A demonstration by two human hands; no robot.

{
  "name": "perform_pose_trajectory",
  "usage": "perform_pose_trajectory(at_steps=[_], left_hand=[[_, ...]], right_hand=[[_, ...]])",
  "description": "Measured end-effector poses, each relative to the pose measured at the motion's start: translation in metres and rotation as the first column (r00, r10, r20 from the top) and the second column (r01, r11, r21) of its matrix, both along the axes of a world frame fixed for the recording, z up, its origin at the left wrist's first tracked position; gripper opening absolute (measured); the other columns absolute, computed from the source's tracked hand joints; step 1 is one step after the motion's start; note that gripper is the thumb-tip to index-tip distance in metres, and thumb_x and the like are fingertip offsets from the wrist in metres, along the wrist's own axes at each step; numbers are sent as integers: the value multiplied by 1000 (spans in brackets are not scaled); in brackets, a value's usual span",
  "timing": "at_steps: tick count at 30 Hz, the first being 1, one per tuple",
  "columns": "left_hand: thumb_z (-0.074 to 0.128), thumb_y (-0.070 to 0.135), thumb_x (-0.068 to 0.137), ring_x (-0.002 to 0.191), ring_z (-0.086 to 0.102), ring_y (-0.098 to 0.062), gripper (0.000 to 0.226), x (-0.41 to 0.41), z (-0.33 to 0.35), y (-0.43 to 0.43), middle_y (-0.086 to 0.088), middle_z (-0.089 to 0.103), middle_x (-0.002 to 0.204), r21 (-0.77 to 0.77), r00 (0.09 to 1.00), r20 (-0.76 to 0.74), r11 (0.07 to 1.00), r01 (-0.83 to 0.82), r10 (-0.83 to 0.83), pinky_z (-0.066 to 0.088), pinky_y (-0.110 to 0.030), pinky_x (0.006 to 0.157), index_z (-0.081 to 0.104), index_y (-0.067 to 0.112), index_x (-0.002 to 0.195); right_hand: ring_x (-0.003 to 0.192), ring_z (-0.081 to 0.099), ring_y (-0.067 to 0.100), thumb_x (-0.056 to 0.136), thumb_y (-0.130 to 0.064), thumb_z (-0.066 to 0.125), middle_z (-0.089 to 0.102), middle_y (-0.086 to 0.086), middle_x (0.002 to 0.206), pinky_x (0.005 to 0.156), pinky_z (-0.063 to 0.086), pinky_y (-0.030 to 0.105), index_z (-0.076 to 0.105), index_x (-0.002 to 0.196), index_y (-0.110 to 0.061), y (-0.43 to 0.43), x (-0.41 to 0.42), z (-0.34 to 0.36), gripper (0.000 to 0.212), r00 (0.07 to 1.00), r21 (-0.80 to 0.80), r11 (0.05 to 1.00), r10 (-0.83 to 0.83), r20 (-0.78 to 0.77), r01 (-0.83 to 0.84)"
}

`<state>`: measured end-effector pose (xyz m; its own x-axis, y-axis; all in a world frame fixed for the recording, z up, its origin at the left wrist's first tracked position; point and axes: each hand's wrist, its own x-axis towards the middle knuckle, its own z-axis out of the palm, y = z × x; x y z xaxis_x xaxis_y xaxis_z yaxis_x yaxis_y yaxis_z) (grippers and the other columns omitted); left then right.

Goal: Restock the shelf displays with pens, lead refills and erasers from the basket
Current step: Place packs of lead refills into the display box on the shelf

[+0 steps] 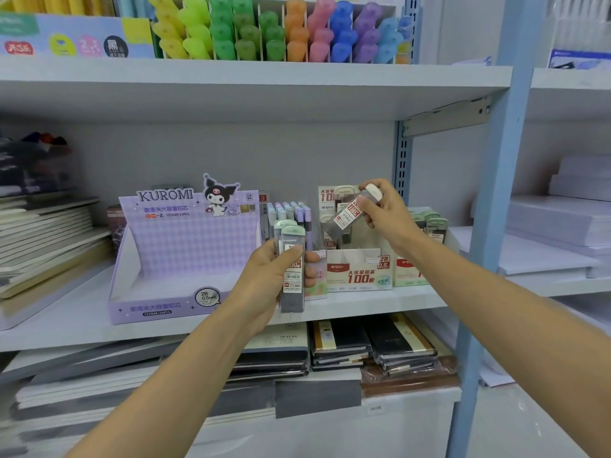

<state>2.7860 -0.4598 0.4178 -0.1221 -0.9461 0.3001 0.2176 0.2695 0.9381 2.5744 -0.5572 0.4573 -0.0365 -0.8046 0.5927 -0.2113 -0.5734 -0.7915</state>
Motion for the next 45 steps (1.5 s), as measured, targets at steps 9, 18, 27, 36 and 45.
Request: perform_pose_trajectory(at_steps=[9, 18, 27, 36, 45], left_hand=[[50, 13, 100, 64, 67, -14, 15, -3, 0, 0, -3, 74, 80, 7, 1000, -10, 1000, 4, -4, 59, -28, 62, 58, 7, 110], [49, 12, 100, 64, 68, -14, 16, -2, 2, 3, -4, 74, 81, -4, 1000, -18, 1000, 7, -7, 58, -26, 60, 58, 7, 112], [49, 14, 100, 66, 68, -14, 15, 0, 2, 3, -4, 74, 82, -3, 1000, -2, 1000, 0, 0, 57, -27, 60, 59, 8, 109], [50, 14, 100, 68, 68, -16, 13, 2, 2, 5, -6, 74, 85, -7, 1000, 0, 1000, 1, -1, 57, -27, 61, 60, 9, 108], [50, 14, 100, 66, 68, -14, 16, 4, 1, 6, -5, 75, 83, 4, 1000, 3, 1000, -10, 10, 57, -26, 60, 58, 5, 110]], right_hand=[[91, 62, 7, 98, -16, 53, 58, -9, 97, 69, 55, 24, 50, 115, -19, 0, -6, 11, 18, 949, -75, 986, -163, -270, 148], [79, 65, 3, 100, -15, 49, 66, 3, 98, 60, 52, 14, 48, 111, -20, 3, -1, 11, 12, 993, -9, 1000, -19, -119, 18], [95, 67, 16, 96, -5, 54, 60, 6, 108, 66, 59, 24, 46, 96, -25, 11, -12, 17, 21, 994, -107, 993, -65, -91, 55], [91, 70, 9, 96, -10, 56, 62, 1, 106, 68, 58, 22, 46, 96, -24, 13, -12, 11, 17, 981, -46, 998, 40, -191, -49], [102, 66, 14, 97, -8, 54, 59, 8, 122, 81, 59, 27, 45, 96, -19, 6, -14, 1, 14, 980, 43, 998, 61, -190, -53]])
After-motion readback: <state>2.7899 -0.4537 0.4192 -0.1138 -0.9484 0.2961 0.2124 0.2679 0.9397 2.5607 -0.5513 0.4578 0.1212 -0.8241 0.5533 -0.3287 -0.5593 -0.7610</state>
